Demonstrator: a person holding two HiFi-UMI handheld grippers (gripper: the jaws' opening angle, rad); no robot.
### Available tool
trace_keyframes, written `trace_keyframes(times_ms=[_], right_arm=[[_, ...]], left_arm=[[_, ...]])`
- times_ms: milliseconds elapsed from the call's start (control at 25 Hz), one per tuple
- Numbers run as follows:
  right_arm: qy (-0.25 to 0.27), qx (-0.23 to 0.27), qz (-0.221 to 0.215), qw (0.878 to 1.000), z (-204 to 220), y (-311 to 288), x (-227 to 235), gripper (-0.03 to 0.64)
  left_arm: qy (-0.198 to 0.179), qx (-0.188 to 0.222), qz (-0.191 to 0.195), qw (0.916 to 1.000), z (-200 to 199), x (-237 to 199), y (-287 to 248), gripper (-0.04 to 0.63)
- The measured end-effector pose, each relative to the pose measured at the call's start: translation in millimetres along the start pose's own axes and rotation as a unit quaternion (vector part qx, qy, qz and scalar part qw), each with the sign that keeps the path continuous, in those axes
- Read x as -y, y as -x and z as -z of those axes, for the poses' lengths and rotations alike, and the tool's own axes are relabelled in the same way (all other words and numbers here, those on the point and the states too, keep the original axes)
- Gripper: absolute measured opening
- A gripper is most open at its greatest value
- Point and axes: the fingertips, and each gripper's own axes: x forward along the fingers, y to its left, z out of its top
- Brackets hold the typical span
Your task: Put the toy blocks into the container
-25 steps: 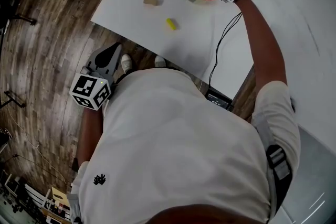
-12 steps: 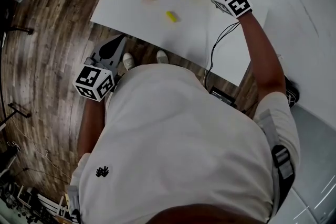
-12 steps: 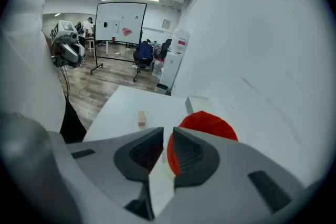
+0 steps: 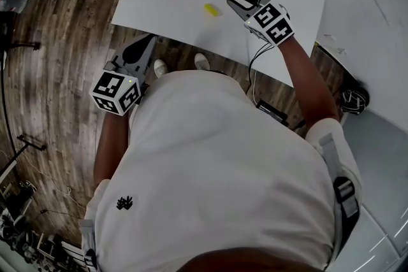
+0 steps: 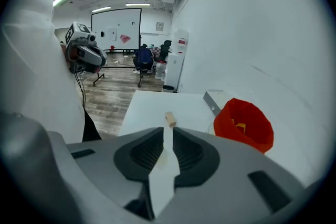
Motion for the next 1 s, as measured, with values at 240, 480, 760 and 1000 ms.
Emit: trace_keyframes(times_ms=[240, 480, 760, 1000], right_arm=[[-0.039, -0.010, -0.004, 0.999, 23, -24, -31, 0.060], [-0.079, -0.046, -0.010, 0.996, 63, -64, -40, 0.086], [-0.086, -0.093, -0.006, 0.992, 97, -107, -37, 0.121], [-0.096, -0.115, 0.000, 0.989, 110, -133, -31, 0.121]], left_arm=[[-0.006, -0.007, 0.012, 0.9999, 4, -7, 6, 0.006], [-0.007, -0.015, 0.013, 0.9998, 7, -16, 17, 0.006], [-0.005, -0.024, 0.006, 0.9997, 11, -25, 30, 0.006], [0.002, -0.028, -0.008, 0.9996, 15, -34, 39, 0.006]])
